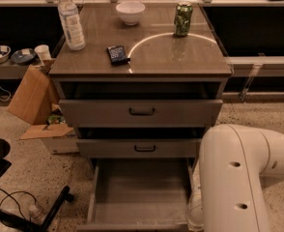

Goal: Open bottom drawer

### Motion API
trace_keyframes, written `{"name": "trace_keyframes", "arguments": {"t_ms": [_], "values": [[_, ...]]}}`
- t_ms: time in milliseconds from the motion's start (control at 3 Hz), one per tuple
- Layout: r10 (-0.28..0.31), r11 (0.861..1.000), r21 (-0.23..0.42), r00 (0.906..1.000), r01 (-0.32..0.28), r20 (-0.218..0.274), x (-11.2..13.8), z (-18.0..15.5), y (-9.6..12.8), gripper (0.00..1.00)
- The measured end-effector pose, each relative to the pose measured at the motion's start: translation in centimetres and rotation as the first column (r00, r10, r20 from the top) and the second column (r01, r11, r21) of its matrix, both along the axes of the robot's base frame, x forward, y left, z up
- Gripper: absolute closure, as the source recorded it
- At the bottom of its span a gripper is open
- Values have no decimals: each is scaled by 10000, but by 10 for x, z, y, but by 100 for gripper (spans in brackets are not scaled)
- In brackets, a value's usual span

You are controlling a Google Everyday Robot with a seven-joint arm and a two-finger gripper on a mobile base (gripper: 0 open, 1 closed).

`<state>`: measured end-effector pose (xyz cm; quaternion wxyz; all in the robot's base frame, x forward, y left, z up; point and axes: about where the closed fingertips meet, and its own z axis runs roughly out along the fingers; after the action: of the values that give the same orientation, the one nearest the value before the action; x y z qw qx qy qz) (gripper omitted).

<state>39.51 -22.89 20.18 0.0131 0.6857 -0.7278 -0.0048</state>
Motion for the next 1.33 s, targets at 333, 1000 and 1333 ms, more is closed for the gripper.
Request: {"name": "trace_keyframes", "arguments": {"t_ms": [333, 1000, 1333], "values": [[-1, 10000, -1, 10000, 1, -1, 1, 0, 0, 100], [-2058, 9713, -1411, 9738, 1913, -964, -70, 6, -86, 100], [-2364, 9631, -1560, 9663, 2192, -1022, -75, 7, -94, 82]]}}
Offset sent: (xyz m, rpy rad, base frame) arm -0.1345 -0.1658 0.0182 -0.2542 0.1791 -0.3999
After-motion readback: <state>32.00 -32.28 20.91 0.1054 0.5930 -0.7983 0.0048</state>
